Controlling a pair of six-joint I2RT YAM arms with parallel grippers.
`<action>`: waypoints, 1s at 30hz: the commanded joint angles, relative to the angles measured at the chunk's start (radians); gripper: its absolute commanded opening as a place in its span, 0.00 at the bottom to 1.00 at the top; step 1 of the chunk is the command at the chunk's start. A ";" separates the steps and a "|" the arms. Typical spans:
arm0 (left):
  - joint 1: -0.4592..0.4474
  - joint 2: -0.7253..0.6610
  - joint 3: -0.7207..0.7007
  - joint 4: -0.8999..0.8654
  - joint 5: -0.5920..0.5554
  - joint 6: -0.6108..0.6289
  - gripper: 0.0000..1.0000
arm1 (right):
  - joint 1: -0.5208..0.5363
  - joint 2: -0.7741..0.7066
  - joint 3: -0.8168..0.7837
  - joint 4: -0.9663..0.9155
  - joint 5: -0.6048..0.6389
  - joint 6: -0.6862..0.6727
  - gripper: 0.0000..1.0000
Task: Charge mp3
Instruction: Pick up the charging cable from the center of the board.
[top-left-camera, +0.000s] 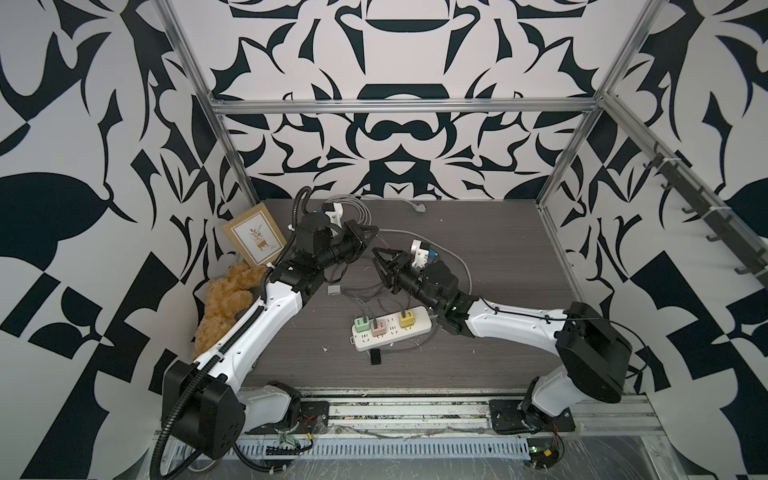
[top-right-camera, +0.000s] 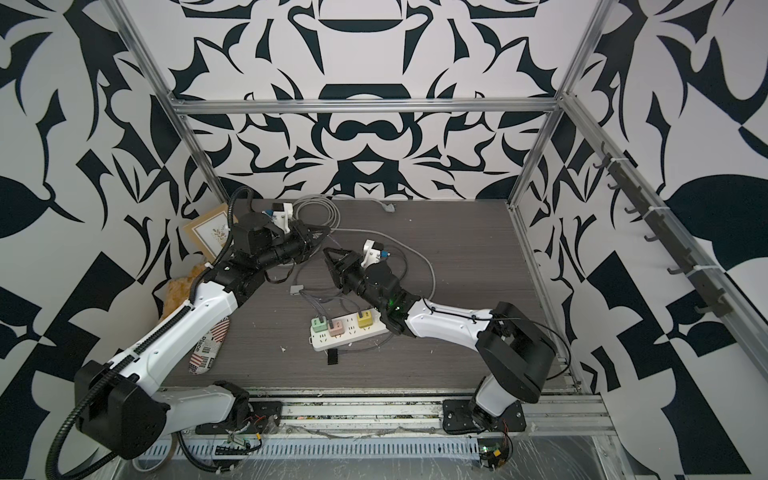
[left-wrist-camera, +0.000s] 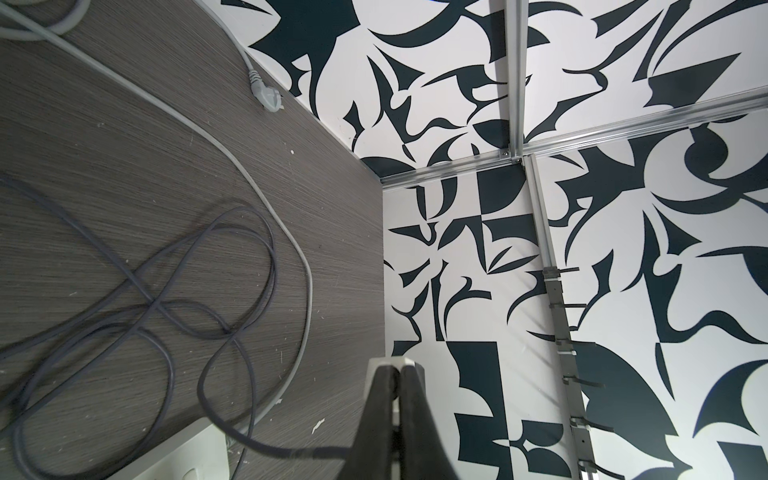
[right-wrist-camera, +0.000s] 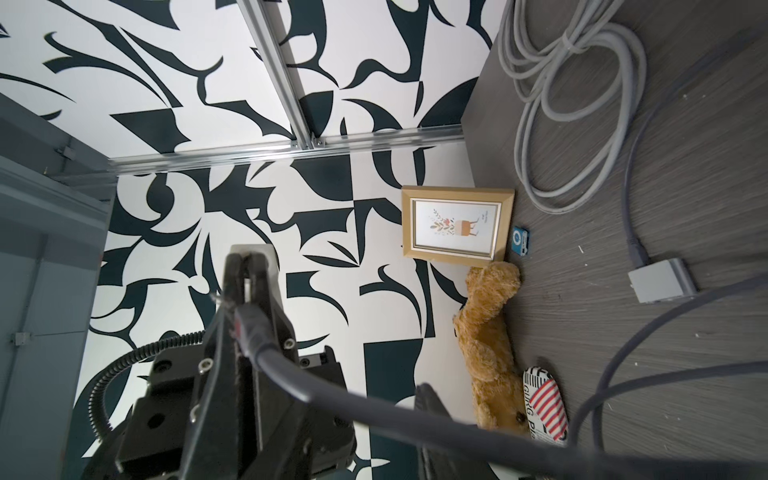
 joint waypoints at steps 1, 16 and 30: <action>-0.001 -0.023 -0.018 0.007 -0.014 0.000 0.00 | -0.009 -0.001 0.018 0.133 0.041 -0.034 0.41; -0.001 -0.018 -0.028 0.007 -0.018 -0.011 0.00 | -0.015 0.006 0.029 0.199 0.035 -0.083 0.40; -0.001 -0.052 -0.089 0.032 -0.032 -0.042 0.00 | -0.038 0.025 0.018 0.228 0.064 -0.095 0.39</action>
